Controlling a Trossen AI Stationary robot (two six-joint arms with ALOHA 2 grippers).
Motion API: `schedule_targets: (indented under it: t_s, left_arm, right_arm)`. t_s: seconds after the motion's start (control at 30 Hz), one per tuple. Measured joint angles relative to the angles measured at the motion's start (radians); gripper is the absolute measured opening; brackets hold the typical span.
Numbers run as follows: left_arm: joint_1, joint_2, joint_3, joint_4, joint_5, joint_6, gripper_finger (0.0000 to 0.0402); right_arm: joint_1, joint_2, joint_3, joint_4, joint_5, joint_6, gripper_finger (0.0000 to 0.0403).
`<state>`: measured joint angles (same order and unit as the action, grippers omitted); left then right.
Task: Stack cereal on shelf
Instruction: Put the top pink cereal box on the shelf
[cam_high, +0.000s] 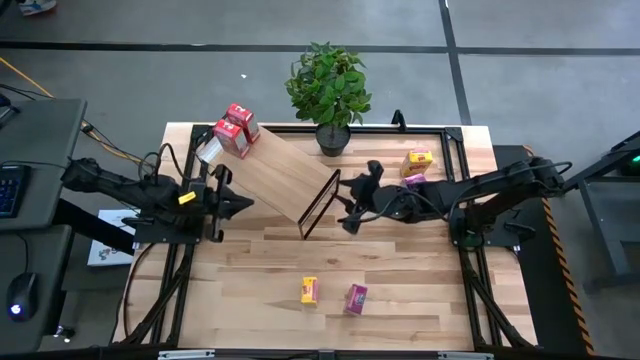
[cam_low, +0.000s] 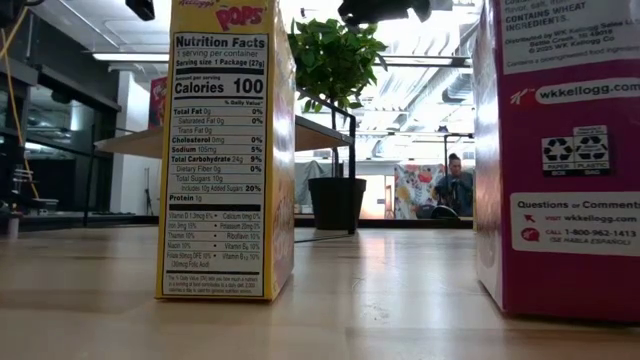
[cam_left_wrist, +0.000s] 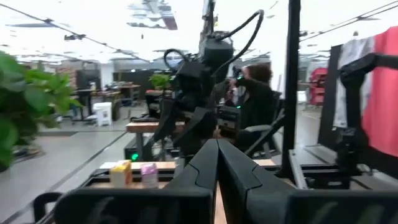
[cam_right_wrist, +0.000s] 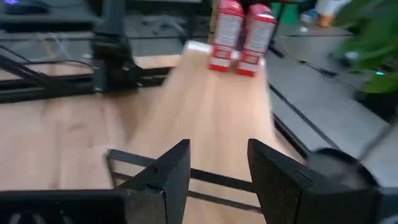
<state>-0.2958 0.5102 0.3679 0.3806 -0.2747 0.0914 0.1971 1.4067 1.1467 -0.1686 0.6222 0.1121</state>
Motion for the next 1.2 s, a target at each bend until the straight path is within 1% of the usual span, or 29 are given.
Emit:
schedule_targets:
  t_s: [0.07, 0.13, 0.3, 0.43, 0.53, 0.6, 0.73, 0.83, 0.93, 1.03, 1.13, 1.2]
  left_arm:
    - [0.0, 0.0, 0.0, -0.007, -0.01, 0.004, 0.0001]
    - [0.0, 0.0, 0.0, -0.009, -0.01, 0.003, 0.0001]
    - [0.0, 0.0, 0.0, -0.009, -0.01, 0.0, 0.0001]
    - [0.0, 0.0, 0.0, -0.01, -0.01, -0.001, 0.0001]
    - [0.0, 0.0, 0.0, -0.01, -0.01, -0.001, 0.0001]
    - [0.0, 0.0, 0.0, -0.01, -0.01, 0.0, 0.0001]
    - [0.001, 0.0, 0.0, -0.01, -0.01, 0.008, 0.0001]
    - [0.001, 0.0, 0.0, -0.01, -0.01, 0.01, 0.0001]
    - [0.001, 0.0, 0.0, -0.01, -0.01, 0.01, 0.0001]
    - [0.001, 0.0, 0.0, -0.013, -0.01, 0.01, 0.0001]
    - [0.001, 0.0, 0.0, -0.013, -0.009, 0.01, 0.0001]
    - [0.001, 0.0, 0.0, -0.013, -0.01, 0.013, 0.0001]
  right_arm:
    - [-0.012, -0.002, 0.039, -0.102, 0.004, 0.067, 0.0158]
    - [-0.025, -0.002, 0.084, -0.247, -0.005, 0.156, 0.0174]
    - [-0.046, 0.001, 0.163, -0.621, -0.017, 0.338, 0.0237]
    - [-0.049, 0.001, 0.186, -0.95, -0.072, 0.451, 0.0281]
    - [-0.049, 0.002, 0.177, -1.174, -0.089, 0.481, 0.0296]
    - [-0.048, 0.002, 0.155, -1.283, -0.091, 0.428, 0.0298]
    - [-0.048, 0.002, 0.112, -1.39, -0.112, 0.233, 0.0298]
    - [-0.051, 0.002, 0.066, -1.386, -0.152, 0.075, 0.0298]
    - [-0.06, 0.002, 0.006, -1.382, -0.195, -0.031, 0.0298]
    - [-0.078, 0.002, -0.046, -1.374, -0.161, -0.112, 0.0298]
    - [-0.099, 0.002, -0.078, -1.348, -0.082, -0.128, 0.0298]
    - [-0.12, 0.003, -0.09, -1.33, -0.07, -0.161, 0.0298]
